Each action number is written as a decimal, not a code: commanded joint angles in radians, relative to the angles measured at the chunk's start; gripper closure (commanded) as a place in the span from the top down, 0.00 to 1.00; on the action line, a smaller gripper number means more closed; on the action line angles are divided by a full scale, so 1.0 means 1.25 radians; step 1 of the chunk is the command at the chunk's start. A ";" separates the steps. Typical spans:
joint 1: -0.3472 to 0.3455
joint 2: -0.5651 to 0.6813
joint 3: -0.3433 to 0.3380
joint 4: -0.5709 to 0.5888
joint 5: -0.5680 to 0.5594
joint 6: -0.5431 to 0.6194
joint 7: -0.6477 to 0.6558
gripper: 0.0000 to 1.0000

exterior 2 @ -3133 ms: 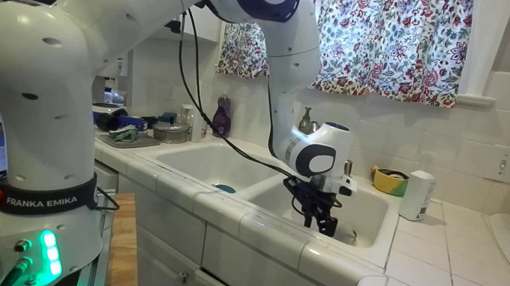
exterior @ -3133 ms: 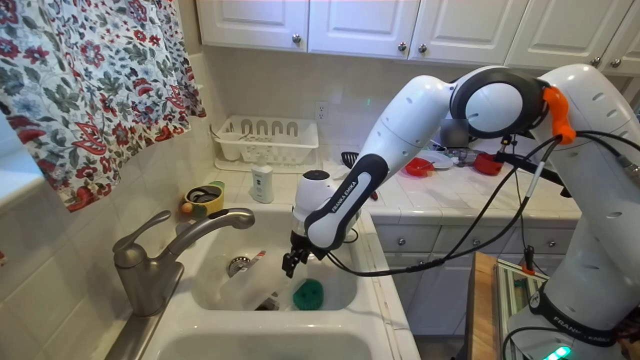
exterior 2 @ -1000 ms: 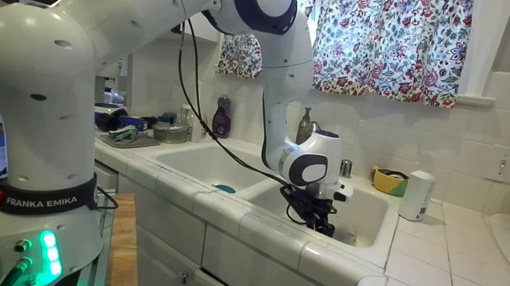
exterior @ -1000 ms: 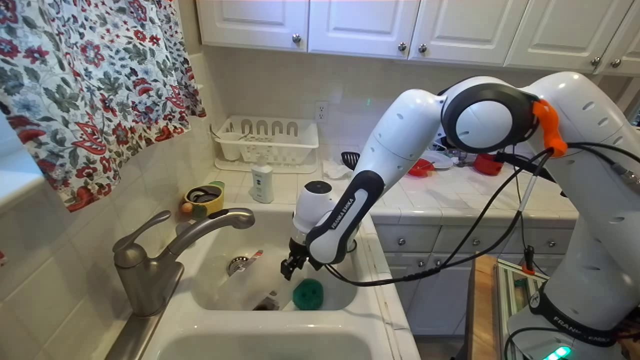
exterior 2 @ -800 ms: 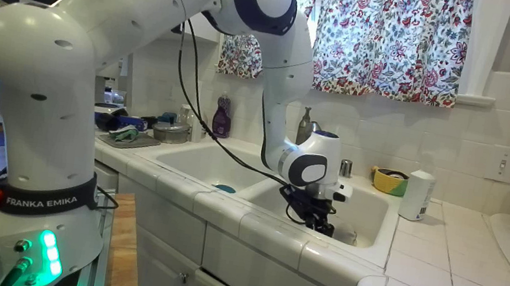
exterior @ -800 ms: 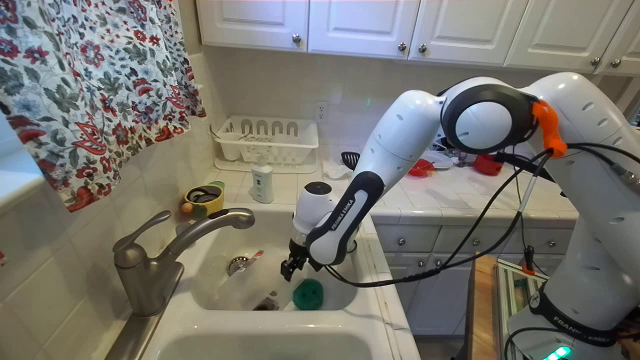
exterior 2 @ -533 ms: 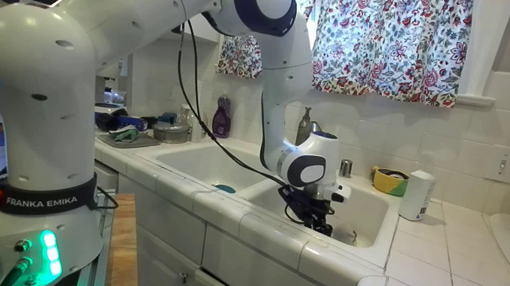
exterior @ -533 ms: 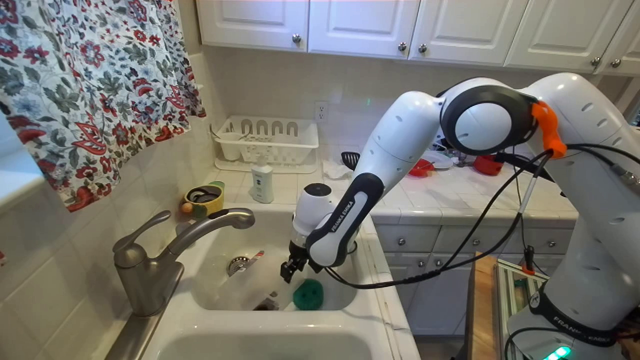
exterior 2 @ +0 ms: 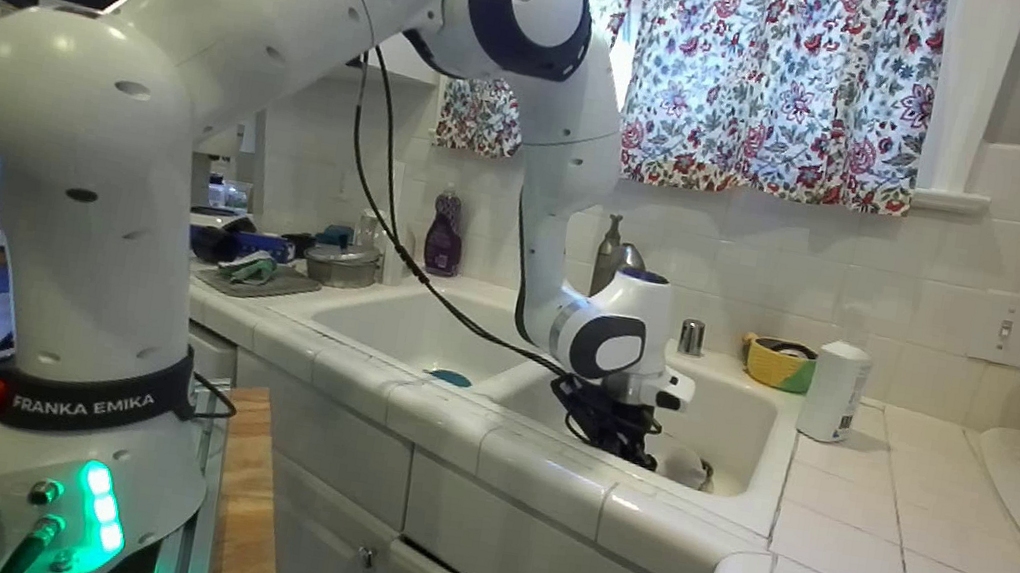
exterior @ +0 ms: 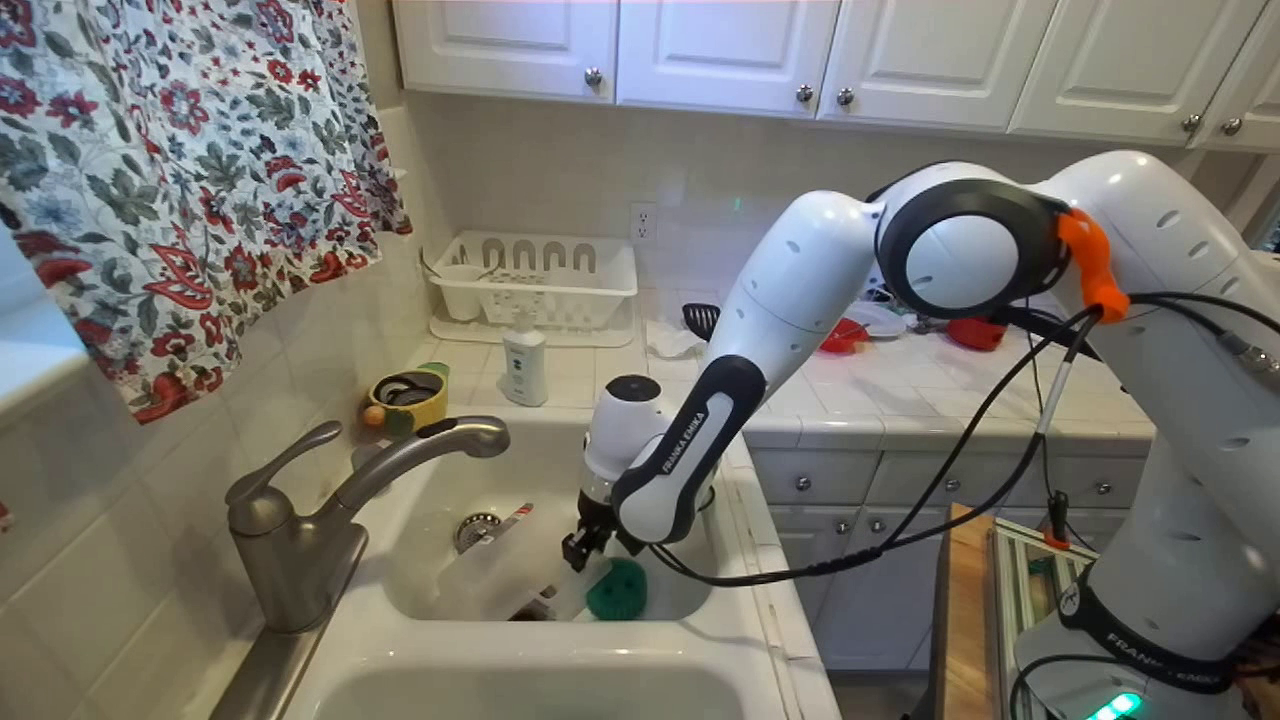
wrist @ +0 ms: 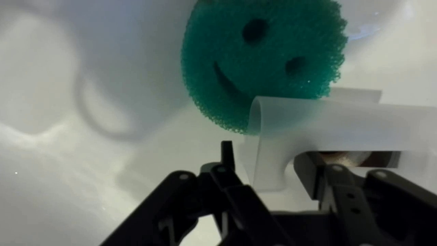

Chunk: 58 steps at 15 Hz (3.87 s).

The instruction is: Pick up the jar from the sink and put it on the right side of the sink

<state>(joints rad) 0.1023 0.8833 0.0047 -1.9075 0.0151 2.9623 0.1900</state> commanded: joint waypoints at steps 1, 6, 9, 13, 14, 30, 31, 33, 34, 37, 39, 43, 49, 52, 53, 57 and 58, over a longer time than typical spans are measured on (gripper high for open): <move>0.017 0.012 -0.011 0.011 0.025 0.011 0.010 0.19; 0.045 -0.024 -0.048 -0.009 0.020 -0.033 0.036 0.08; 0.099 -0.055 -0.109 -0.035 0.006 -0.047 0.071 0.08; 0.177 -0.107 -0.184 -0.080 -0.016 -0.044 0.101 0.08; 0.199 -0.121 -0.203 -0.092 -0.020 -0.046 0.113 0.08; 0.394 -0.403 -0.323 -0.147 -0.488 -0.530 0.377 0.08; 0.386 -0.422 -0.302 -0.143 -0.522 -0.582 0.393 0.08; 0.359 -0.454 -0.250 -0.135 -0.582 -0.679 0.424 0.08; 0.344 -0.466 -0.220 -0.131 -0.612 -0.731 0.438 0.08; 0.284 -0.490 -0.127 -0.116 -0.680 -0.883 0.462 0.08; 0.246 -0.495 -0.080 -0.110 -0.728 -0.963 0.468 0.08; 0.176 -0.489 -0.026 -0.112 -0.825 -1.069 0.463 0.08; 0.095 -0.472 -0.006 -0.117 -0.966 -1.112 0.480 0.08; 0.069 -0.455 -0.010 -0.119 -1.047 -1.128 0.519 0.08; 0.059 -0.450 -0.009 -0.118 -1.063 -1.129 0.533 0.08; 0.026 -0.423 -0.014 -0.119 -1.138 -1.143 0.595 0.08; 0.018 -0.413 -0.015 -0.116 -1.153 -1.148 0.611 0.08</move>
<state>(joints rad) 0.1551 0.3390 -0.0261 -2.0551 -1.3507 1.5630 0.8853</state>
